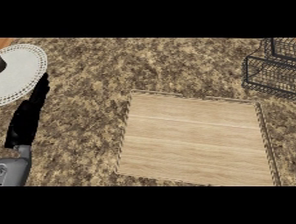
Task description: Pick the can from the tray and place it in the tiered basket
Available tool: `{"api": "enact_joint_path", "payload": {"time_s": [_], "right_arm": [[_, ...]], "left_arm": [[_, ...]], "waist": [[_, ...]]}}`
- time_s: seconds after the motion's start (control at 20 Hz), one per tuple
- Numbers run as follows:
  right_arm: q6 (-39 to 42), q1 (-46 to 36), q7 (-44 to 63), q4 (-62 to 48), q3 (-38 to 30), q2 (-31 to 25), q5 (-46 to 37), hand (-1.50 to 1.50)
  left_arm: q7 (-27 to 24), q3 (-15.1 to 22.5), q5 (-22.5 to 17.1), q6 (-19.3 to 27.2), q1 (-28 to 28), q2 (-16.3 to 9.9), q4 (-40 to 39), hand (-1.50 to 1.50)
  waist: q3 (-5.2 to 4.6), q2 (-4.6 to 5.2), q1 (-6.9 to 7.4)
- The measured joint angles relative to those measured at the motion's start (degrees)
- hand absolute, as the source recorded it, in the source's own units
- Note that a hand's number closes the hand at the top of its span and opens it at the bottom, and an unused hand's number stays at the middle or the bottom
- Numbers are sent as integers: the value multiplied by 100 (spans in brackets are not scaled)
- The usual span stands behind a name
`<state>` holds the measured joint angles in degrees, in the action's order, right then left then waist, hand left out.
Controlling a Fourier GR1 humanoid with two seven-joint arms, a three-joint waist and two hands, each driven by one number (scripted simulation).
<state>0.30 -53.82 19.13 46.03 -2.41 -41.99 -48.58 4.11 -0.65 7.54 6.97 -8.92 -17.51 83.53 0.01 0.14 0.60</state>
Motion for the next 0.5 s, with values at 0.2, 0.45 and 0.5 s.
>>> {"api": "enact_joint_path", "payload": {"time_s": [0.2, 0.45, 0.5], "right_arm": [[146, 37, -17, -389, -444, 115, 432, -150], [-13, 137, -201, -787, -798, 207, 669, -150], [-110, 203, -226, -718, -867, 271, 740, -150]], "left_arm": [[57, -28, -13, -53, -24, -11, 52, 0], [69, -40, 15, -83, 84, 49, 150, 0], [44, -58, 23, -71, 73, 67, 106, 0]], "waist": [[3, 0, -3], [4, 4, 10], [2, 0, -6]]}}
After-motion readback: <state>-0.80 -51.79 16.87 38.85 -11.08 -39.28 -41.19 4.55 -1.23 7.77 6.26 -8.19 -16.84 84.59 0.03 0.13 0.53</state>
